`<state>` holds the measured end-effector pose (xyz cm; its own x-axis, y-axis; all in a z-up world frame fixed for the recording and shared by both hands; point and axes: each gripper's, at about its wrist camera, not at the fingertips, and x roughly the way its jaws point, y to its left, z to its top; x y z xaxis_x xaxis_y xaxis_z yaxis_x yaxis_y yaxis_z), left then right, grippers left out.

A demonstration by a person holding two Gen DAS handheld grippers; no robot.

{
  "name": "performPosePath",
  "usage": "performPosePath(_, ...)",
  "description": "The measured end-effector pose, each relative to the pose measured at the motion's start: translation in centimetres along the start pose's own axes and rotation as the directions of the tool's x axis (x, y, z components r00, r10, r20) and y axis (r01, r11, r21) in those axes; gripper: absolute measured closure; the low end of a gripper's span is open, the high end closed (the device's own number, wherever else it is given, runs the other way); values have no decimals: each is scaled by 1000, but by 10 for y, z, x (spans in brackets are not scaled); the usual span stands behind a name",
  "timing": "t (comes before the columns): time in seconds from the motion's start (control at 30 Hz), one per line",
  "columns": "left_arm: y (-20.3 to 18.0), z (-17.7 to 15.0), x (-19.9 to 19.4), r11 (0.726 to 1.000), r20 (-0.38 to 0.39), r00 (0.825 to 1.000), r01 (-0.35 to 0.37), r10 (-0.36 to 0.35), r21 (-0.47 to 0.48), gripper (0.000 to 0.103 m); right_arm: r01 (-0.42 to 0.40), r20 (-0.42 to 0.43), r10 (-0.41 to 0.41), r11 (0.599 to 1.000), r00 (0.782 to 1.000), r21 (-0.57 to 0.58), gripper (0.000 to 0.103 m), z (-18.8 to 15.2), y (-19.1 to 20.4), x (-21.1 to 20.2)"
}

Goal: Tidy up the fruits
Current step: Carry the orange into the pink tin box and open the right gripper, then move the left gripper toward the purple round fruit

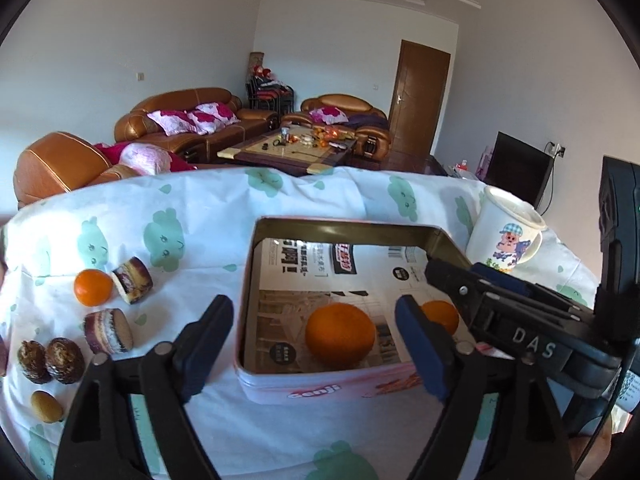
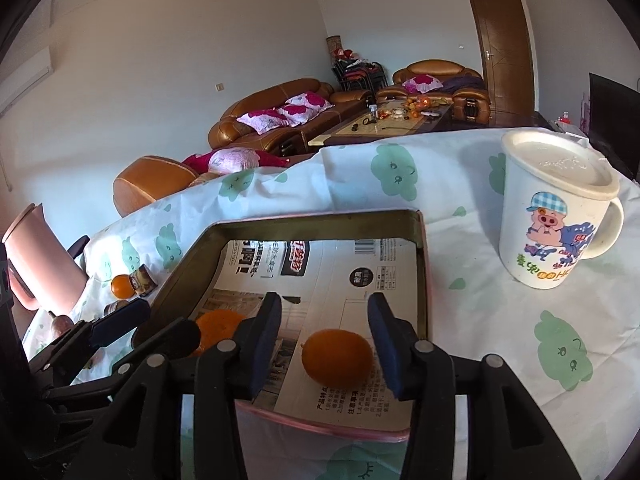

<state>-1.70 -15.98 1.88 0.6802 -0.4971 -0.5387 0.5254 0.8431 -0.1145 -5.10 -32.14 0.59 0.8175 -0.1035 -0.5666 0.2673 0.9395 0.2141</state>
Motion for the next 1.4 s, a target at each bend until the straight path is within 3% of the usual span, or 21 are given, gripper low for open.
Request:
performPosePath(0.03, -2, 1, -7, 1000, 37, 999, -20, 20, 17, 0, 16, 44, -16, 1000, 999, 6, 34, 1, -1, -6)
performPosePath(0.07, -3, 1, -13, 999, 74, 997, -39, 37, 35, 0, 32, 87, -33, 999, 996, 8, 26, 1, -1, -13)
performPosePath(0.13, -5, 2, -21, 994, 110, 991, -84, 76, 70, 0, 64, 148, -64, 998, 987, 2, 21, 2, 0, -22)
performPosePath(0.27, -1, 1, -24, 985, 137, 980, -156, 144, 79, 0, 141, 215, -133, 990, 968, -23, 21, 0, 7, -30)
performPosePath(0.5, 25, -6, -25, 970, 111, 968, -233, 224, 70, 0, 203, 270, -178, 977, 946, -69, 21, -8, 32, -36)
performPosePath(0.6, 42, -11, -29, 962, 93, 963, -261, 254, 76, 0, 169, 250, -146, 983, 957, -72, 21, -13, 45, -36)
performPosePath(0.7, 68, -16, -36, 964, 76, 962, -264, 262, 24, 0, 151, 235, -122, 983, 964, -108, 21, -18, 63, -35)
performPosePath(1.0, 150, -20, -55, 925, 13, 926, -375, 376, -70, 0, 56, 179, -22, 981, 984, -185, 21, -36, 128, -27)
performPosePath(1.17, 203, -22, -66, 894, -42, 904, -427, 425, -136, 0, -20, 113, 46, 975, 993, -223, 21, -45, 166, -18)
performPosePath(1.3, 243, -25, -73, 855, -100, 883, -469, 458, -223, 0, -120, 17, 128, 958, 992, -259, 21, -56, 200, -7)
performPosePath(1.4, 266, -29, -74, 835, -140, 883, -469, 448, -286, 0, -166, -55, 156, 935, 986, -314, 21, -66, 230, 2)
